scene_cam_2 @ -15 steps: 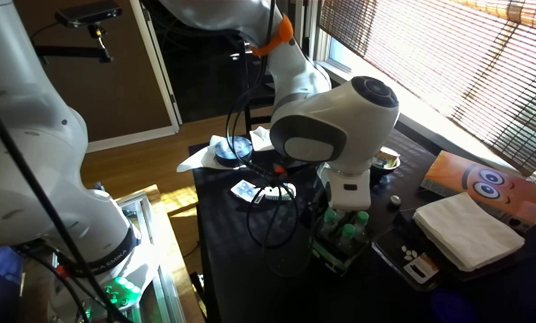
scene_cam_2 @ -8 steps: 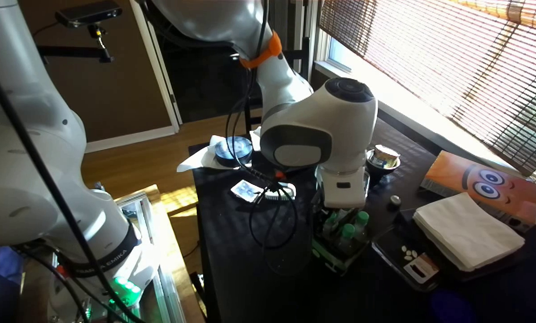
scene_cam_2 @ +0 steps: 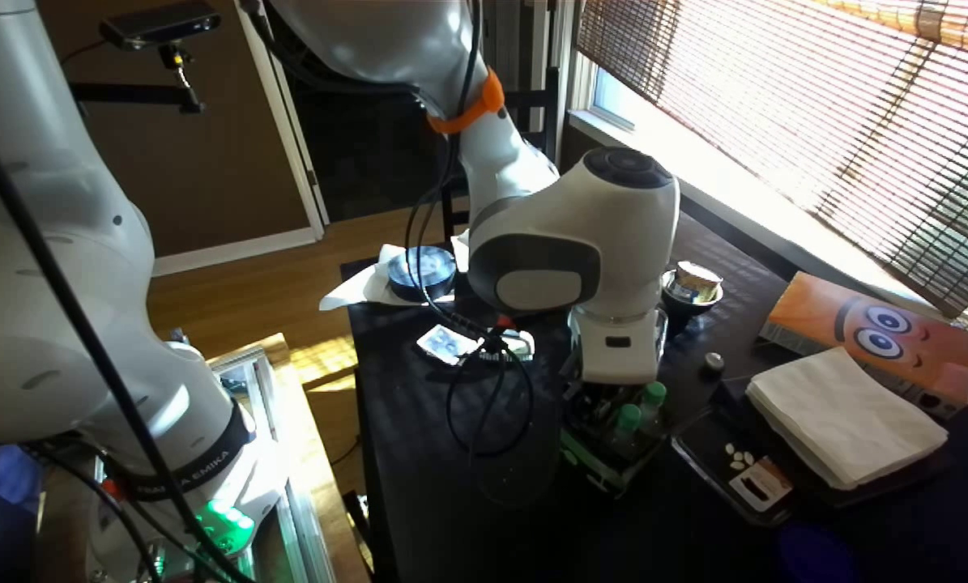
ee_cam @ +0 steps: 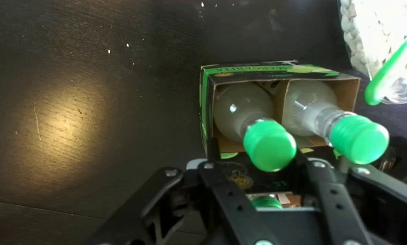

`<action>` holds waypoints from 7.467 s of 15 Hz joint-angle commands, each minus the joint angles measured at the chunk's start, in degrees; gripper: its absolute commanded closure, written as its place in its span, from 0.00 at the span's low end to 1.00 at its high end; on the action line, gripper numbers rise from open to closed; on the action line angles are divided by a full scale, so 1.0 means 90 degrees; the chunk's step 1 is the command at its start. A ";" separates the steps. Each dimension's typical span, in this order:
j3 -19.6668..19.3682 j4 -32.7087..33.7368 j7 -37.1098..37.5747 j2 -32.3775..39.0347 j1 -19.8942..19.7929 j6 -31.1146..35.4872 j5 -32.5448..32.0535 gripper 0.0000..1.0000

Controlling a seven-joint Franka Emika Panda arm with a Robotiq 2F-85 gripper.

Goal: Remove one bottle from the box.

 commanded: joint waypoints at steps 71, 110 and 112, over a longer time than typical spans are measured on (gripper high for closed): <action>0.1609 0.4347 -0.0854 0.2105 0.2125 -0.1972 -0.1487 0.93; 0.1429 0.9534 -0.2062 0.5247 0.1543 -0.4843 -0.0703 0.40; 0.1421 0.9598 -0.2042 0.5173 0.1569 -0.5022 -0.0720 0.26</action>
